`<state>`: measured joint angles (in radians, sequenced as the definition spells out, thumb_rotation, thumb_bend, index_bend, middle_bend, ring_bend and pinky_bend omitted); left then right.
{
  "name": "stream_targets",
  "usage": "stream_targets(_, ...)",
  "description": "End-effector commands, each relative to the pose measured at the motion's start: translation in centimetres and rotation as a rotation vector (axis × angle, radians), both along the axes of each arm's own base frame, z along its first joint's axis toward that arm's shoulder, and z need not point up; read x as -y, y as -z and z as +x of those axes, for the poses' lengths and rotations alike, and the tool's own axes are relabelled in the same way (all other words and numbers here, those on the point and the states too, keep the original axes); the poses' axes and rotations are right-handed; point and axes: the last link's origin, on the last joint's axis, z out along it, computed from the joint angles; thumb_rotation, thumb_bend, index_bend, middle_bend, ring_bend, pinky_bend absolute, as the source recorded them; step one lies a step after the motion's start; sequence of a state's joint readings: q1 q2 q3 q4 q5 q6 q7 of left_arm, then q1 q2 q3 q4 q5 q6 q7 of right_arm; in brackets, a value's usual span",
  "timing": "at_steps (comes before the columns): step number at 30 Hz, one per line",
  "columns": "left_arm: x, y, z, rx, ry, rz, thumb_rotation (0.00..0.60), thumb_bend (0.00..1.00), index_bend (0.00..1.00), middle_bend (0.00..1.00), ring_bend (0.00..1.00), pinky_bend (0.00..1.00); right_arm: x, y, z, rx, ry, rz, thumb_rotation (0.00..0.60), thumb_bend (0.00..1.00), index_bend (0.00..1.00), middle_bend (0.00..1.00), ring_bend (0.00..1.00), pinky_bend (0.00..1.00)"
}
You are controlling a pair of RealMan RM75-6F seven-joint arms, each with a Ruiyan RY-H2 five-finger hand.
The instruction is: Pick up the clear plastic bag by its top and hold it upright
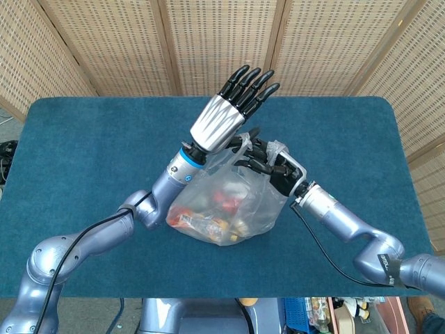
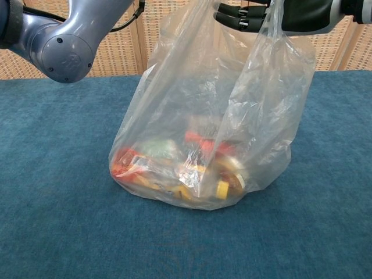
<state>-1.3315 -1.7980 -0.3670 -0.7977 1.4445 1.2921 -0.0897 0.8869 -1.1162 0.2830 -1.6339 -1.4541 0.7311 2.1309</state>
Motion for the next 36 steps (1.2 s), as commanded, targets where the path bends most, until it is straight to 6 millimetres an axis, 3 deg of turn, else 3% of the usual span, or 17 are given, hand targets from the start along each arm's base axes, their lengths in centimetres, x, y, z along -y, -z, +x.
stream_targets(1,0.01,0.1,0.08,0.001,-0.001,-0.005,0.6,0.32,0.0,0.0,0.0,0.04,0.02,0.12,0.21,-0.008,-0.008,-0.001,0.6,0.3,0.35,0.37,0.16,0.24)
stream_targets(22,-0.55,-0.2,-0.48,-0.004,-0.014,0.006,0.6,0.31,0.0,0.0,0.0,0.04,-0.05,-0.28,0.74,0.013,-0.022,0.007,0.6,0.3,0.34,0.36,0.17,0.26)
stream_targets(36,-0.45,0.17,-0.21,-0.008,-0.015,-0.002,0.6,0.32,0.0,0.0,0.0,0.04,-0.4,-0.1,1.19,0.023,-0.042,0.036,0.6,0.31,0.38,0.45,0.29,0.28)
